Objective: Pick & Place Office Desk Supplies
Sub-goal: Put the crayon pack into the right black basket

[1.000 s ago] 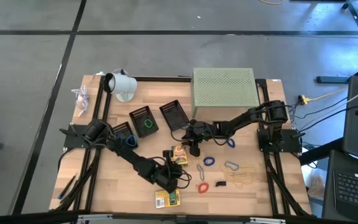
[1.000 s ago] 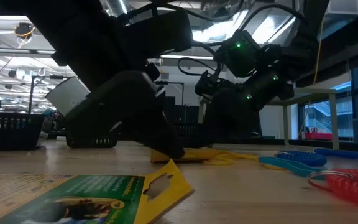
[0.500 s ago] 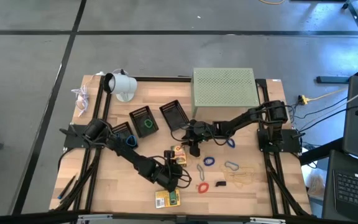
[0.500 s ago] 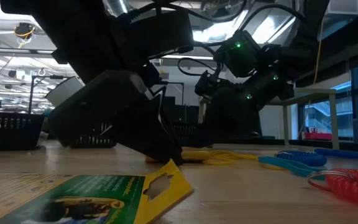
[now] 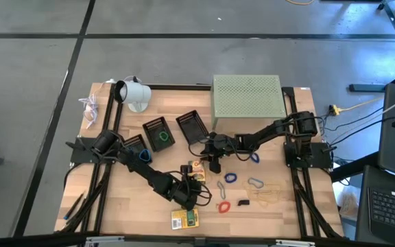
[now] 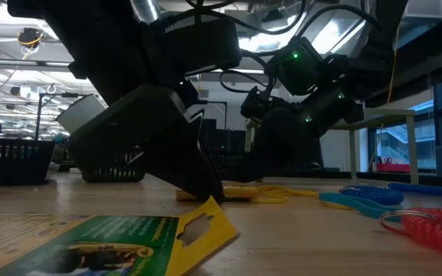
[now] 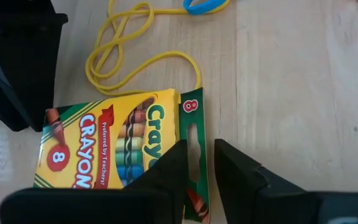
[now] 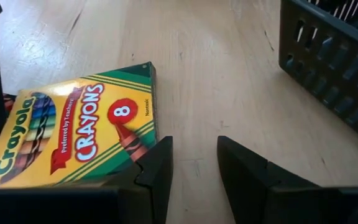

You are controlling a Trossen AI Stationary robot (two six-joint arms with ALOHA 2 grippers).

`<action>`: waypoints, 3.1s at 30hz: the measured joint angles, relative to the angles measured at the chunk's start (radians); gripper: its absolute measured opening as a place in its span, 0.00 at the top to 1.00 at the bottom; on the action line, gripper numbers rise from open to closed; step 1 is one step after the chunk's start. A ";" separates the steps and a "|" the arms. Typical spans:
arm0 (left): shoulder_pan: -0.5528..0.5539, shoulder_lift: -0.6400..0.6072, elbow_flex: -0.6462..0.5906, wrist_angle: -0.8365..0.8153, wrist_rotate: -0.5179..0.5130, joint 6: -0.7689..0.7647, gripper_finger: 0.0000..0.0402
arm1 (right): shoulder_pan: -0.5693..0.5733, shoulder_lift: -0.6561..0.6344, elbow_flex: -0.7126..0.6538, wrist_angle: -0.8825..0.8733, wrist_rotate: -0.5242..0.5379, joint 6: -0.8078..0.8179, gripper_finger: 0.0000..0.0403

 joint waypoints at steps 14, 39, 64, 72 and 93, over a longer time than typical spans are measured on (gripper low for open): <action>0.000 0.003 -0.003 -0.006 -0.045 0.026 0.99 | 0.001 0.000 0.000 0.004 -0.008 -0.003 0.68; -0.038 -0.222 -0.005 -0.014 -0.449 0.202 0.99 | 0.020 -0.202 0.000 -0.319 0.222 -0.021 0.68; 0.112 -0.295 -0.003 -0.007 -0.715 0.470 0.99 | 0.074 -0.507 0.000 -0.765 0.680 -0.100 0.67; 0.272 -0.295 -0.003 -0.073 -0.593 0.432 0.99 | 0.074 -0.586 0.000 -0.773 0.680 -0.055 0.67; 0.486 -0.294 -0.003 -0.221 -0.317 0.297 0.94 | 0.106 -0.589 0.000 -0.781 0.676 -0.018 0.68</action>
